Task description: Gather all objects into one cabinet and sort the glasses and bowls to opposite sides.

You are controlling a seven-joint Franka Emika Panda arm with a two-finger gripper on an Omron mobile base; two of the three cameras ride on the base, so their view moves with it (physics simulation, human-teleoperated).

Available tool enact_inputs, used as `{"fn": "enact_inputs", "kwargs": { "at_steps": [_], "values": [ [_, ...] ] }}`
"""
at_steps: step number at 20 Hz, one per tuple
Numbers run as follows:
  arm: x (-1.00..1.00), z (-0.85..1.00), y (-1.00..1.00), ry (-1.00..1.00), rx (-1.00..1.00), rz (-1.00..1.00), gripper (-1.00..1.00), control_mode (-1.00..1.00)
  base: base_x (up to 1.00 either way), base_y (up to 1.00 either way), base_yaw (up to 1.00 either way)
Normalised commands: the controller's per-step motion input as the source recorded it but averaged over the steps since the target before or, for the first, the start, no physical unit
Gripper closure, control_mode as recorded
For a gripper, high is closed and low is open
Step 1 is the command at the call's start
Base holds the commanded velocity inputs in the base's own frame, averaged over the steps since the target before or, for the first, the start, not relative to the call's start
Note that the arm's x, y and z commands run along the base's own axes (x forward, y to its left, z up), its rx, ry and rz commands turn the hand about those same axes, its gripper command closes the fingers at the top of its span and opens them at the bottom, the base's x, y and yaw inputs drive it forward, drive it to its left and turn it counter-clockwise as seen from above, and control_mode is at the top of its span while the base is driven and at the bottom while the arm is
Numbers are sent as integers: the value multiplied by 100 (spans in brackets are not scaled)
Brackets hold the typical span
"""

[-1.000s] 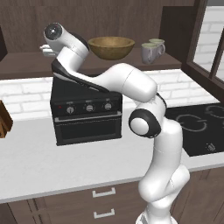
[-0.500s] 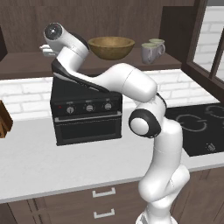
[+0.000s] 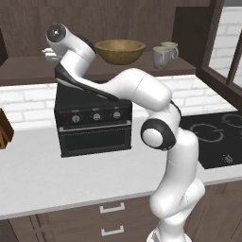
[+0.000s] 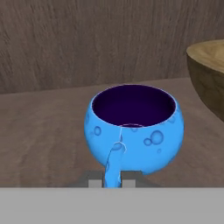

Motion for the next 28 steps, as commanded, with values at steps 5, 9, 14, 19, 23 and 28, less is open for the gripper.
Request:
{"fn": "enact_inputs", "kwargs": {
  "at_steps": [5,9,14,19,23,28],
  "values": [
    [-41,0,-5,-1,0,0,100,-100,0,0,0],
    [-40,0,0,-3,0,0,100,-100,0,0,0],
    [-38,0,0,-1,0,0,100,-100,0,0,0],
    [-35,0,0,0,0,0,100,-100,0,0,0],
    [-34,0,9,0,-1,0,100,-100,0,0,0],
    [-32,0,2,0,0,0,100,-100,0,0,0]
  ]
}}
